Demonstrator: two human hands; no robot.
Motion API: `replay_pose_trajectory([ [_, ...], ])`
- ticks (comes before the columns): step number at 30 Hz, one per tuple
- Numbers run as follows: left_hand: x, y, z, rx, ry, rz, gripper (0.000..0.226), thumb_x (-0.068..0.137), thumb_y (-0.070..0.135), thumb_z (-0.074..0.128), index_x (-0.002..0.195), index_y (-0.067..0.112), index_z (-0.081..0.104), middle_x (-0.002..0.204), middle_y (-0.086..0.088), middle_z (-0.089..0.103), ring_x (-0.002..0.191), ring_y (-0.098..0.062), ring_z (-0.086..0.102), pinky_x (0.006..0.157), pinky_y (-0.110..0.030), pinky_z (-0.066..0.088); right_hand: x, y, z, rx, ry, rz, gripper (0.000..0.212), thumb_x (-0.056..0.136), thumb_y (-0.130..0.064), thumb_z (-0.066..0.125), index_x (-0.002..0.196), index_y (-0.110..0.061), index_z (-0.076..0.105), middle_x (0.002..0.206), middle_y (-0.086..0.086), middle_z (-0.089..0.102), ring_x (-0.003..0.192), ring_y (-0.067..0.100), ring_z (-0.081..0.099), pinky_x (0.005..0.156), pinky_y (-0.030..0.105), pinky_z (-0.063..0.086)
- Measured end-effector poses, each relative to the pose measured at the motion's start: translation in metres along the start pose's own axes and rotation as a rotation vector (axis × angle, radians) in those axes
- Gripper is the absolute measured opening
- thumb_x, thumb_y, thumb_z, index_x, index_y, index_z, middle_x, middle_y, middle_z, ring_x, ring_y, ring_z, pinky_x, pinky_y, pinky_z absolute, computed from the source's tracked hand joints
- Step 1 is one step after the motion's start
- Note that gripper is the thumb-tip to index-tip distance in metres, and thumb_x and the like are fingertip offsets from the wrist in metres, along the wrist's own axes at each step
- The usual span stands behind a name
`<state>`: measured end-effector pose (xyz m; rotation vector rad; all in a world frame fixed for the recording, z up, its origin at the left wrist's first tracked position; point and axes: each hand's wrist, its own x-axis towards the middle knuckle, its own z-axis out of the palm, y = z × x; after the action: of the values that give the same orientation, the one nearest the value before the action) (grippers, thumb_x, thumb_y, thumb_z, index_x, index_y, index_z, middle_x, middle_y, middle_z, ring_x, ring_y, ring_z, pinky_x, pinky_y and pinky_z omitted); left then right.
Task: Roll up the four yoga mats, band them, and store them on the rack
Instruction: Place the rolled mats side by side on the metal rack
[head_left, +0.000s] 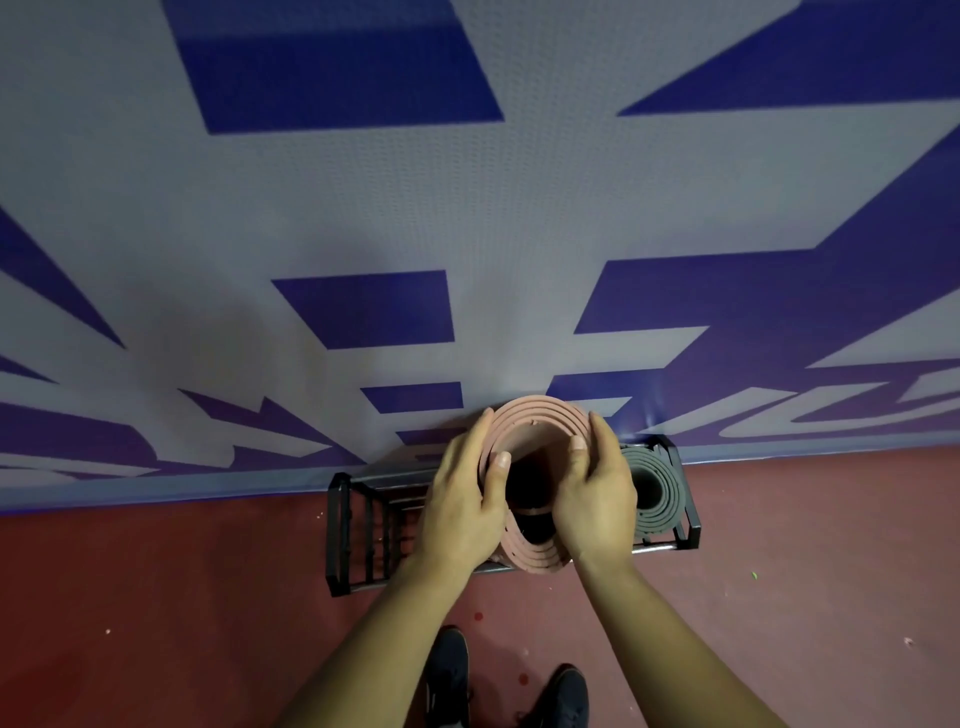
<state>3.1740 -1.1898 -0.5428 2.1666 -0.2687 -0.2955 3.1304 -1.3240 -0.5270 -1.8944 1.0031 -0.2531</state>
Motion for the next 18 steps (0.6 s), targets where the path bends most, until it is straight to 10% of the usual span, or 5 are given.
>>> replay_pose_trajectory([
  [9,0.005,-0.014,-0.007,-0.266,0.055,-0.055,0.053,0.095,0.058,0.043,0.144,0.039,0.043,0.141,0.027,0.05,0.13,0.009,0.046,0.102,-0.013,0.04,0.007,0.004,0.004,0.064,-0.084,-0.039,0.04,0.106,-0.034,0.047,0.145,-0.031,0.052,0.14,-0.004,0.059,0.129,0.016,0.054,0.11,0.037,0.043],
  [18,-0.009,-0.021,0.008,-0.585,-0.07,-0.077,0.073,0.097,0.065,0.033,0.158,0.025,0.024,0.162,0.01,0.032,0.15,-0.007,0.027,0.124,-0.035,0.024,-0.01,0.005,0.004,0.405,-0.253,0.086,0.044,0.105,-0.037,0.052,0.148,-0.046,0.044,0.135,-0.033,0.056,0.124,-0.016,0.05,0.109,0.025,0.041],
])
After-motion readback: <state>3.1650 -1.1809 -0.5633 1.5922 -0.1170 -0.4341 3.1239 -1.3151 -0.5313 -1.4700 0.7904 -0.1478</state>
